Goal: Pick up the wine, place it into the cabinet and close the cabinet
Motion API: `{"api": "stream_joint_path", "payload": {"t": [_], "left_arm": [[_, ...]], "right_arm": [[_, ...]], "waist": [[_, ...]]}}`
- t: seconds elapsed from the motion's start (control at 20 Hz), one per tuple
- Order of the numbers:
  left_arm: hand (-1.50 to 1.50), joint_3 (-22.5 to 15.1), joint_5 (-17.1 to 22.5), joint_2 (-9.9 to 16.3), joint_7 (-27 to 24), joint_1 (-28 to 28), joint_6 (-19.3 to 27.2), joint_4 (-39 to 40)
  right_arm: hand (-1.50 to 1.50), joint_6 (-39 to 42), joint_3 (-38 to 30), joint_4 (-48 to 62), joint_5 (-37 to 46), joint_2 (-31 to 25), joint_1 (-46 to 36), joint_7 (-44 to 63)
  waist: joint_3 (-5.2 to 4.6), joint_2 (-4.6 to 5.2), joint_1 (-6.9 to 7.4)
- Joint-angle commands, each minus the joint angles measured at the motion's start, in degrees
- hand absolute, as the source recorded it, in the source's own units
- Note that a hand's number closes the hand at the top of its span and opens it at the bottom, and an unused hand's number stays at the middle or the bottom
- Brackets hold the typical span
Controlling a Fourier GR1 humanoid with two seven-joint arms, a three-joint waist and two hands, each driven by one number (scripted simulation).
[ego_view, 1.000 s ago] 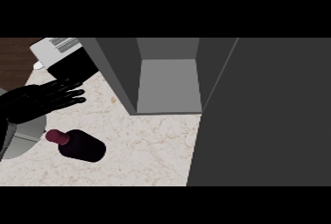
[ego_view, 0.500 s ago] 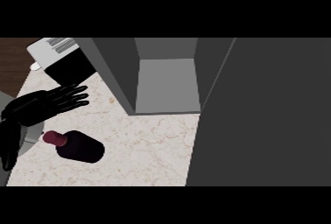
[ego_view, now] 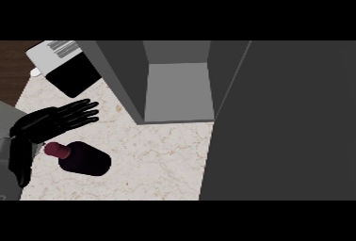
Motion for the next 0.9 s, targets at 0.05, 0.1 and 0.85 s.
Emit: {"api": "stream_joint_path", "payload": {"t": [0.05, 0.1, 0.85], "left_arm": [[-1.5, 4.16, -8.73, -4.45, -3.47, 0.84, -8.67, -0.28], [-1.5, 3.95, -9.6, -3.57, -2.87, 0.66, -8.23, -0.64], [-1.5, 5.22, -20.86, -7.04, -8.24, 2.03, -10.54, 5.49]], "right_arm": [[-1.5, 0.05, 0.22, -9.33, 1.72, -2.17, 3.28, 2.02], [-1.5, -0.27, 0.95, -10.8, 3.74, -2.8, 2.04, 4.45], [-1.5, -2.7, 2.03, -7.34, 1.88, -4.01, 1.46, -0.47]], "waist": [[0.03, 0.14, -0.09], [-0.02, -0.04, -0.18], [-0.11, 0.35, -1.13]]}}
